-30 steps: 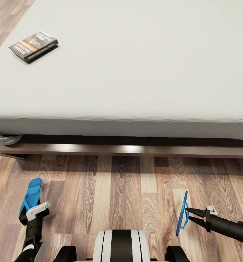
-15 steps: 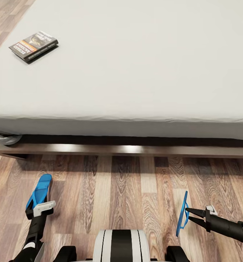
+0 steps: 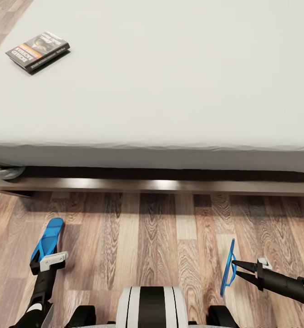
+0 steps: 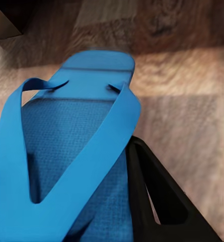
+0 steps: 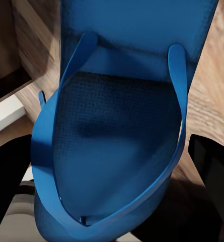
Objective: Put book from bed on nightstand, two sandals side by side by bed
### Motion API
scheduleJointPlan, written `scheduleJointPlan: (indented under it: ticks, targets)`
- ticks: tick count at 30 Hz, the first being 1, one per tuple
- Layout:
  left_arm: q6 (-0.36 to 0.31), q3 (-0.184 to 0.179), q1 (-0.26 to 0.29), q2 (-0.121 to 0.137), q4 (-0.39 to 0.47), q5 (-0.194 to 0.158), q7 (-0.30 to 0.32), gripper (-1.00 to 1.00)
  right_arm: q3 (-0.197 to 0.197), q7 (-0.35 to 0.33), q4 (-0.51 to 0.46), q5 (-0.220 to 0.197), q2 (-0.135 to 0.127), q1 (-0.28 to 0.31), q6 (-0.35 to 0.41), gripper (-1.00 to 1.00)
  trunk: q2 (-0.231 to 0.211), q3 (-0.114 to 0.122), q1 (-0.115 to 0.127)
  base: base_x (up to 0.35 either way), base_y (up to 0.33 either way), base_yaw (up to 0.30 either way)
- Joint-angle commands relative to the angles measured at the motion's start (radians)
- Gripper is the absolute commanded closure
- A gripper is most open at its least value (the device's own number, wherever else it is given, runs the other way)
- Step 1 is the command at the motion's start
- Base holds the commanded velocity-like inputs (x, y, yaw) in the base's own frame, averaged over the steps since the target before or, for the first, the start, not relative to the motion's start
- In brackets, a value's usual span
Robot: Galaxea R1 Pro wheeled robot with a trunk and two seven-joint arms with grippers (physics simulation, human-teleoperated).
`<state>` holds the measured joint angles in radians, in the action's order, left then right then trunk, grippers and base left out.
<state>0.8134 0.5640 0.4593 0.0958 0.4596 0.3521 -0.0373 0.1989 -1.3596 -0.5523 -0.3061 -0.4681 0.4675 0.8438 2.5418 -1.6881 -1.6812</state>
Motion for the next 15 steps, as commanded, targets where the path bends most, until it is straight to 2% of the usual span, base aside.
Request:
scheduleJointPlan:
  ticks: [1, 4, 11, 13, 15]
  targets:
    - [0.004, 0.005, 0.001, 0.000, -0.001, 0.012, -0.004, 1.00, 0.000, -0.001, 0.000, -0.004, 0.000, 0.000, 0.008, 1.00, 0.000, -0.004, 0.000, 0.000, 0.000, 0.000]
    - [0.004, 0.006, 0.001, 0.001, -0.001, 0.010, -0.004, 1.00, 0.000, -0.001, 0.000, -0.004, 0.000, 0.000, 0.008, 1.00, 0.001, -0.016, -0.002, 0.000, 0.000, 0.000]
    - [0.005, 0.008, 0.001, 0.001, -0.002, 0.005, -0.005, 1.00, 0.000, -0.001, 0.000, -0.004, 0.000, 0.000, 0.008, 1.00, 0.001, -0.016, -0.002, 0.000, 0.000, 0.000]
    - [0.005, 0.015, 0.001, 0.001, -0.002, -0.017, -0.006, 1.00, 0.000, -0.001, 0.000, -0.004, 0.000, 0.000, 0.008, 1.00, 0.001, -0.016, -0.002, 0.000, 0.000, 0.000]
    - [0.007, 0.035, 0.001, 0.001, -0.002, -0.056, -0.006, 1.00, 0.000, -0.001, 0.000, -0.004, 0.000, 0.000, 0.008, 1.00, 0.001, -0.016, -0.002, 0.000, 0.000, 0.000]
